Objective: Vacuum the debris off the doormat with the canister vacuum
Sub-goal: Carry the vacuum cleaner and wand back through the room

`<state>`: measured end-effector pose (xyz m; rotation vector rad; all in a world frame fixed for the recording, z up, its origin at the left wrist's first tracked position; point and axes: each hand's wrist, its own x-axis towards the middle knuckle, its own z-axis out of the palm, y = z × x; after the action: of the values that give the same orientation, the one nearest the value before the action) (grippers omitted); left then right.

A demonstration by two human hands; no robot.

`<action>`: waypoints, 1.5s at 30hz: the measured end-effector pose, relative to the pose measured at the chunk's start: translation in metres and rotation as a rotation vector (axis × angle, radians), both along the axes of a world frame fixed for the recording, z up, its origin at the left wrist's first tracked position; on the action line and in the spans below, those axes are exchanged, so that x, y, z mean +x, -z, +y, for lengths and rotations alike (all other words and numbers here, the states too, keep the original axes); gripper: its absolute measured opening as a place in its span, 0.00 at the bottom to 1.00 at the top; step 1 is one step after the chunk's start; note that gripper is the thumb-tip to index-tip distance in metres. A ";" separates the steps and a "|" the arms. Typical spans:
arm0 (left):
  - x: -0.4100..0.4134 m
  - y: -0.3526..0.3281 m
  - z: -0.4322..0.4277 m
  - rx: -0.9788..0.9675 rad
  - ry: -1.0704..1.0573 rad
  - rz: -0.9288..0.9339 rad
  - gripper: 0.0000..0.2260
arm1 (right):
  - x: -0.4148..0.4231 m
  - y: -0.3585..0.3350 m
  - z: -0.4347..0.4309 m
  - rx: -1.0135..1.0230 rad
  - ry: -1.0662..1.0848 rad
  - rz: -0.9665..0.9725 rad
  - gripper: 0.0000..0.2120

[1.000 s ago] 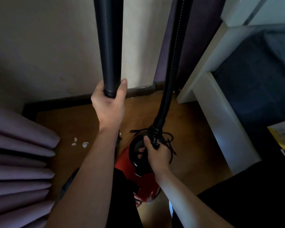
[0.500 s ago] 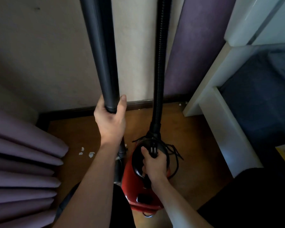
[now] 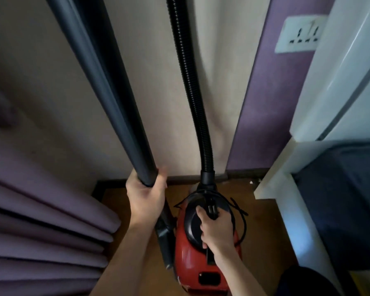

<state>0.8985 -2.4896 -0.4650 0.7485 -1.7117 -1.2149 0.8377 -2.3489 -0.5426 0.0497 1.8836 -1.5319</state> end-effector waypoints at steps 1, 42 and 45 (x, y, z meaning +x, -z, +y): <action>0.002 -0.022 0.003 0.014 -0.015 -0.013 0.21 | 0.001 -0.024 0.002 0.000 -0.008 0.010 0.15; 0.208 -0.542 0.193 0.156 -0.689 -0.010 0.12 | 0.101 -0.584 0.080 -0.107 -0.691 0.184 0.14; 0.227 -0.538 0.226 0.159 -0.877 -0.024 0.15 | 0.121 -0.582 0.082 -0.121 -0.809 0.207 0.14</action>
<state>1.1256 -2.2639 0.0732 1.4153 -1.0811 -0.7124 0.9587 -2.2665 0.0395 -0.8495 1.6375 -1.0908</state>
